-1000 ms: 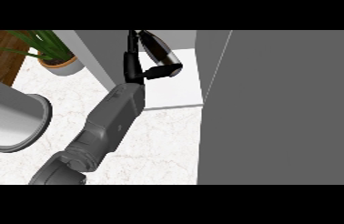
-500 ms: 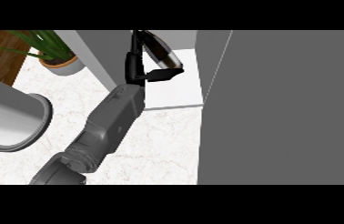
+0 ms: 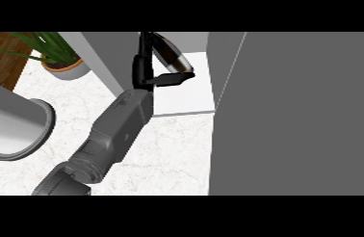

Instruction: Pick up the wine, place it into the cabinet and close the cabinet

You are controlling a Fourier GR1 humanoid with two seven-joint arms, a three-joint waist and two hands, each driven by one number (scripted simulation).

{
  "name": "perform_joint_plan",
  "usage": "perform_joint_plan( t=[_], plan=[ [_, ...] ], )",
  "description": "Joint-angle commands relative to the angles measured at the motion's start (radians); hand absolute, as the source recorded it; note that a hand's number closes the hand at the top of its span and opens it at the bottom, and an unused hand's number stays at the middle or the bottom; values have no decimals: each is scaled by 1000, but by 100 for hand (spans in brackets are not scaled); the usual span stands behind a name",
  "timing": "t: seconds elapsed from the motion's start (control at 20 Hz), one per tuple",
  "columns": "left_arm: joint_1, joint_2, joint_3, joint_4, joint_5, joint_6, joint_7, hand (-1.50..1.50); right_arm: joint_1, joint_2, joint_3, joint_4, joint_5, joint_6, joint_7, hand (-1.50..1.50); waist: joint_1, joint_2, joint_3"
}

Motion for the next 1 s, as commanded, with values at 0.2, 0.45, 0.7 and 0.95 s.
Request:
perform_joint_plan(
  t=[0.2,0.45,0.7,0.95],
  plan=[
    [117,2,-44,-42,111,-56,-45,-150,24,38,82,-55,26,-25,18,-150,13,-11,-1],
    [145,2,-172,-159,210,-22,32,-150,73,18,44,-103,-22,-19,31,-150,9,-18,1],
    [344,2,-377,-365,314,67,6,-150,5,13,31,-85,19,-58,70,-150,28,-23,0],
    [419,2,-568,-592,366,244,59,-150,9,13,32,-124,32,-84,85,-150,53,-22,0]
  ],
)
